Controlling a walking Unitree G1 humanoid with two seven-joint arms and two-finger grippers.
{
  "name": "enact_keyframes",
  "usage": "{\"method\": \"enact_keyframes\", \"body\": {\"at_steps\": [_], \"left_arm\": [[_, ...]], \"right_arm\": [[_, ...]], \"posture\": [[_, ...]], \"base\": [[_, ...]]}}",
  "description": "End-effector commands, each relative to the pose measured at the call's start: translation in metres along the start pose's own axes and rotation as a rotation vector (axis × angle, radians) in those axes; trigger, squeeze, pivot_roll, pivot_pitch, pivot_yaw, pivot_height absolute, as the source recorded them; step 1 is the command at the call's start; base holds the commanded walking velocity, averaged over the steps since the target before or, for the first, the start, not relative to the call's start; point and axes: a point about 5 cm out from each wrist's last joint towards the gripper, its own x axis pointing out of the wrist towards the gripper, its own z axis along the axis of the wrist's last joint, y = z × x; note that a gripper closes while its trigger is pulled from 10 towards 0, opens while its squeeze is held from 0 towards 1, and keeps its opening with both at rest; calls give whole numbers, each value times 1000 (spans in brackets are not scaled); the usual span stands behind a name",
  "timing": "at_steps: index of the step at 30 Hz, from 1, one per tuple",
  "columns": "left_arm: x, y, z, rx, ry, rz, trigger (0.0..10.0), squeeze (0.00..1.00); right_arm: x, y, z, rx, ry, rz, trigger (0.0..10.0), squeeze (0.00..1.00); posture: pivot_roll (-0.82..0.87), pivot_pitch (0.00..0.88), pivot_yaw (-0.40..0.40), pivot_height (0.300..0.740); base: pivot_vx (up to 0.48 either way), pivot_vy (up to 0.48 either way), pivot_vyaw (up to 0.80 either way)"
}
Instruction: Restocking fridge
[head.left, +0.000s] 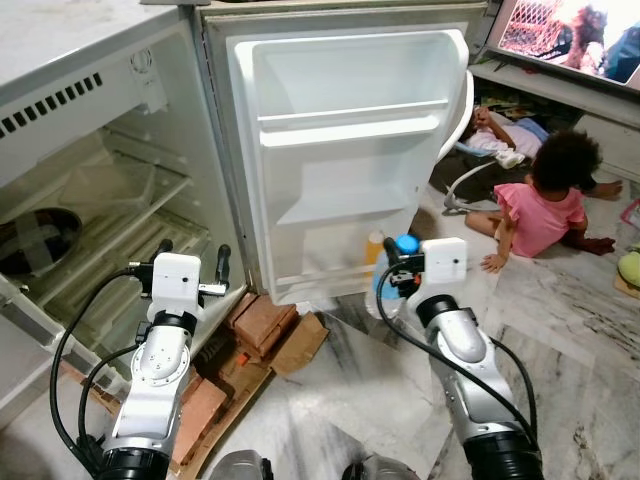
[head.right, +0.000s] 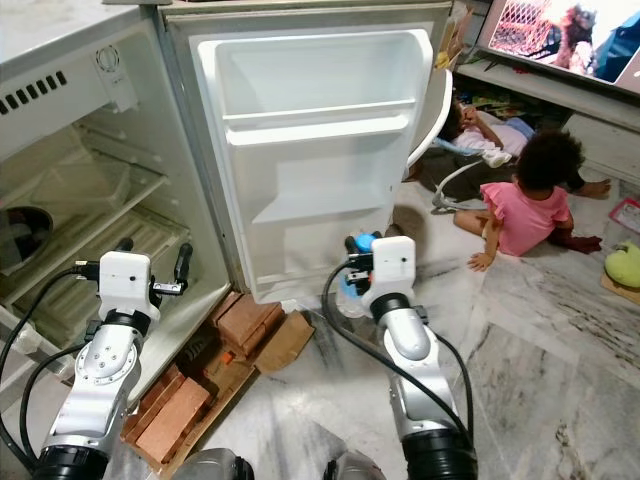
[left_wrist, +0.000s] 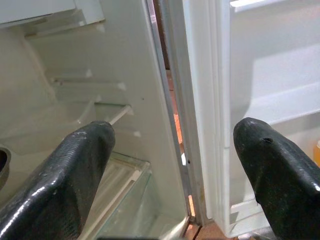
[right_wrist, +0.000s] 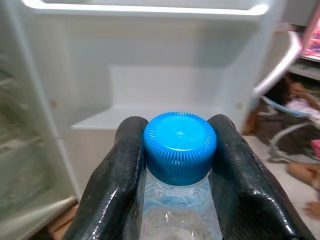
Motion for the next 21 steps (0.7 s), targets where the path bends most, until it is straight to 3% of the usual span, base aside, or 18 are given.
{"method": "enact_keyframes", "body": {"at_steps": [1, 6, 13, 21], "left_arm": [[2, -1, 2, 7, -7, -14, 10000, 0], [3, 0, 3, 10, -14, -4, 10000, 0], [3, -2, 4, 12, -24, -17, 10000, 0], [3, -3, 4, 9, -30, -26, 10000, 0]], "right_arm": [[4, -1, 9, 5, -45, -3, 10000, 0], [3, 5, 11, 10, -62, 51, 10000, 0], [2, 7, 12, 10, -70, 52, 10000, 0], [4, 0, 13, -17, -80, 4, 10000, 0]], "posture": [[27, 21, -37, 740], [23, 24, -33, 740], [20, 28, -35, 740], [18, 29, -34, 740]], "base": [[0, 0, 0], [0, 0, 0], [0, 0, 709], [281, 0, 0]]}}
